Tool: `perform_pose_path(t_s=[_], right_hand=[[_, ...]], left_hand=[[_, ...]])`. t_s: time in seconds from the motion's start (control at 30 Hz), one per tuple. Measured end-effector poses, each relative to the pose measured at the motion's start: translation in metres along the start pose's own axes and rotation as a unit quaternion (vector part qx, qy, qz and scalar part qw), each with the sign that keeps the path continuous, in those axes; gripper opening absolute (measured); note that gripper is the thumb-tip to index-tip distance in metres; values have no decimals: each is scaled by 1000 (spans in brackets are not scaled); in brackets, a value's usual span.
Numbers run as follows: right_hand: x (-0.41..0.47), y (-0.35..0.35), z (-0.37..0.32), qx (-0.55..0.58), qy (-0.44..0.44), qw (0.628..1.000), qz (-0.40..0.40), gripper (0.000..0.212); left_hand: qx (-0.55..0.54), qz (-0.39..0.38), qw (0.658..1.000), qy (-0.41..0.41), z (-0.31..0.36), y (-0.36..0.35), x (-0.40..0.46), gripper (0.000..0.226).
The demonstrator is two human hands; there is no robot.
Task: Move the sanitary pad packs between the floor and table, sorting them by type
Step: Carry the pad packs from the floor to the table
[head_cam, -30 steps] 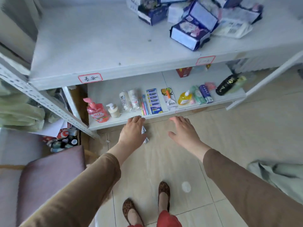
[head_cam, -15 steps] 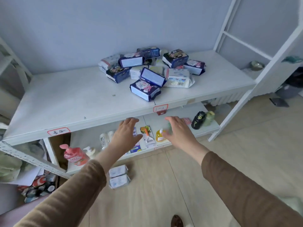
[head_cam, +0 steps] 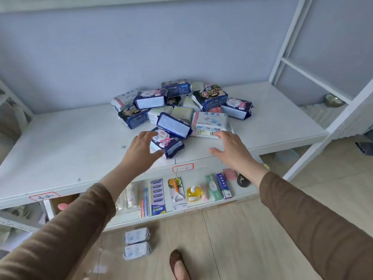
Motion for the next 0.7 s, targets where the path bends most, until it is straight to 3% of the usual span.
perform_pose_path(t_s=[0.37, 0.53, 0.7], right_hand=[[148, -7, 53, -52, -65, 996, -17, 61], [189, -29, 83, -70, -125, 985, -91, 79], [213, -43, 83, -91, -109, 967, -210, 106]], left_hand=[[-39, 10, 998, 50, -84, 2, 137, 59], [-45, 18, 996, 68, -112, 0, 170, 57], [-53, 30, 996, 72, -126, -4, 185, 54]])
Point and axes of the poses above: each hand's wrist, its own x-axis towards the middle knuckle, its own y-axis out of the back of the hand, z = x × y, the point moved 10 cm from there along x, towards the middle knuckle, and after that the axes turned 2 degrees about -y, right-handed, at the moved point
